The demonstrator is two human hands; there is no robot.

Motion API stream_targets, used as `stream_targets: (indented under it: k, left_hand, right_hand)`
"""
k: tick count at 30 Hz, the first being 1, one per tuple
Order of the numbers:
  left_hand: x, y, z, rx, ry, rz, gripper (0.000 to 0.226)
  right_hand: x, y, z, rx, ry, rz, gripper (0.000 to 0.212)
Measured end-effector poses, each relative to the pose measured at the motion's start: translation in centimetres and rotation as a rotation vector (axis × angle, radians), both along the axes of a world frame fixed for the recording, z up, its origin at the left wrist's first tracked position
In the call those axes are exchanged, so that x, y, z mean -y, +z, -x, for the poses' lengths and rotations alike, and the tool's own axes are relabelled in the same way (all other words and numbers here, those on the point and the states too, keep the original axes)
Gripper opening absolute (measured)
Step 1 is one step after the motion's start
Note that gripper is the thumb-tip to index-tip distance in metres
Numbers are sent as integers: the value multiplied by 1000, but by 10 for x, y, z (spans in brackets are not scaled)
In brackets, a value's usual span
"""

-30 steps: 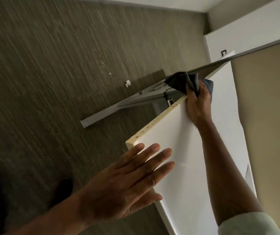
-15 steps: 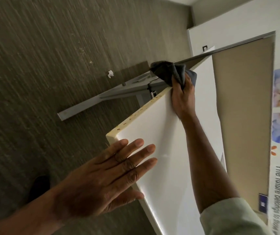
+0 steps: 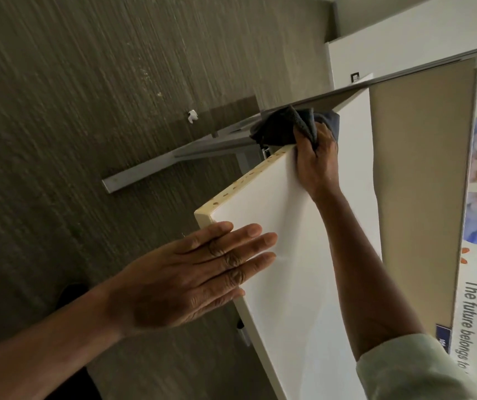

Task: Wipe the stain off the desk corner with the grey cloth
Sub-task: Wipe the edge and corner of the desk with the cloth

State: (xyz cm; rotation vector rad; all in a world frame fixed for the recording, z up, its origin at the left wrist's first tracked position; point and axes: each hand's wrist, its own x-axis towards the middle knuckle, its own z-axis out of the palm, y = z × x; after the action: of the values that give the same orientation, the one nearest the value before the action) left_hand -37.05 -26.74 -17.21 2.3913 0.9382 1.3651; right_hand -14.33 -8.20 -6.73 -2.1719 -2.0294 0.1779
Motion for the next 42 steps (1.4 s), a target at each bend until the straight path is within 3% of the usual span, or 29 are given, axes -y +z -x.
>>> stream_targets:
  k: [14, 24, 31, 42]
  left_hand:
    - [4, 0, -4, 37, 25, 8, 58]
    - [9, -1, -7, 106, 4, 61, 67]
    - [15, -5, -14, 178, 13, 94, 71]
    - [25, -4, -18, 253, 145, 96, 89]
  right_hand:
    - [46, 1, 40, -138, 125, 43, 18]
    - [82, 1, 73, -216, 245, 58, 23]
    - [103, 6, 91, -362, 342, 180, 30]
    - [119, 5, 108, -465, 483, 242, 40]
